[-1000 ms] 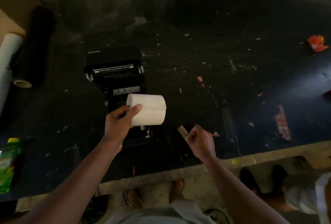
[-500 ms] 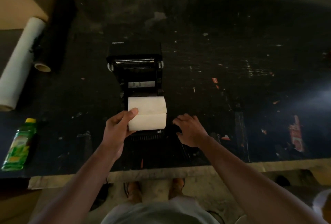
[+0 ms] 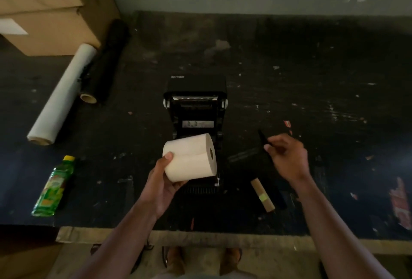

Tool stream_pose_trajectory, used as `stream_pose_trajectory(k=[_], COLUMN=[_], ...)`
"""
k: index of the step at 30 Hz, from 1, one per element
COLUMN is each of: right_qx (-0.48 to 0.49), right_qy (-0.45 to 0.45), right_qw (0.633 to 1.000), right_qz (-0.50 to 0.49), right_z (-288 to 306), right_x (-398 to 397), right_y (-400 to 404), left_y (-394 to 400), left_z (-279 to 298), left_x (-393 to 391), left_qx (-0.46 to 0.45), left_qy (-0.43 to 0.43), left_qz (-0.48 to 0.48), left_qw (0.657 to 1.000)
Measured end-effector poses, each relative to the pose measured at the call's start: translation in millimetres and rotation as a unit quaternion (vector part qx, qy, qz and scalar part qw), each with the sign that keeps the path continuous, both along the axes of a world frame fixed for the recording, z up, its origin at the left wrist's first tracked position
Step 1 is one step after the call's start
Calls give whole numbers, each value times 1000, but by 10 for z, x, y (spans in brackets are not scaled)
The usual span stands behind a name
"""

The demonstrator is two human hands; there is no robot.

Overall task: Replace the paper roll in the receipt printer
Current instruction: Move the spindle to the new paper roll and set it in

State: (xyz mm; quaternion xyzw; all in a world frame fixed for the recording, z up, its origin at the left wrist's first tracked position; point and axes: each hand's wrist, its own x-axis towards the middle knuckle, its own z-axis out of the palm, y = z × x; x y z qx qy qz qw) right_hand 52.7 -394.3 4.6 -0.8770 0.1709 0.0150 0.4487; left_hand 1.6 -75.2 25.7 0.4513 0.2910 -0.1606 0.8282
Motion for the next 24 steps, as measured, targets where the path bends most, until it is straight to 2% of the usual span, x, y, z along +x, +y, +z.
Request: stream_pose_trajectory(k=[3,6,14,19,24], right_qx=[156,209,207,121,138], right_qy=[-31,-43,-78,-125,-130], right_qw=[984,972,970,981,981], right_qz=[-79,-94,-102,-80,-32], right_z=[227,240,176,226,279], right_x=[-204,-337,-481,-538,-587], right_y=[104,204,297,300,405], left_y=[-7,-41,-136,-200,-305], left_z=[-32,-41,-29,-20,-7], left_x=[34,59,83,125,173], left_qx=[-17,-25,-38,35,64], left_qy=[0,7,5,-20,-29], left_qz=[8,3,-27,-55,-68], left_qw=[1000,1000,999,998,995])
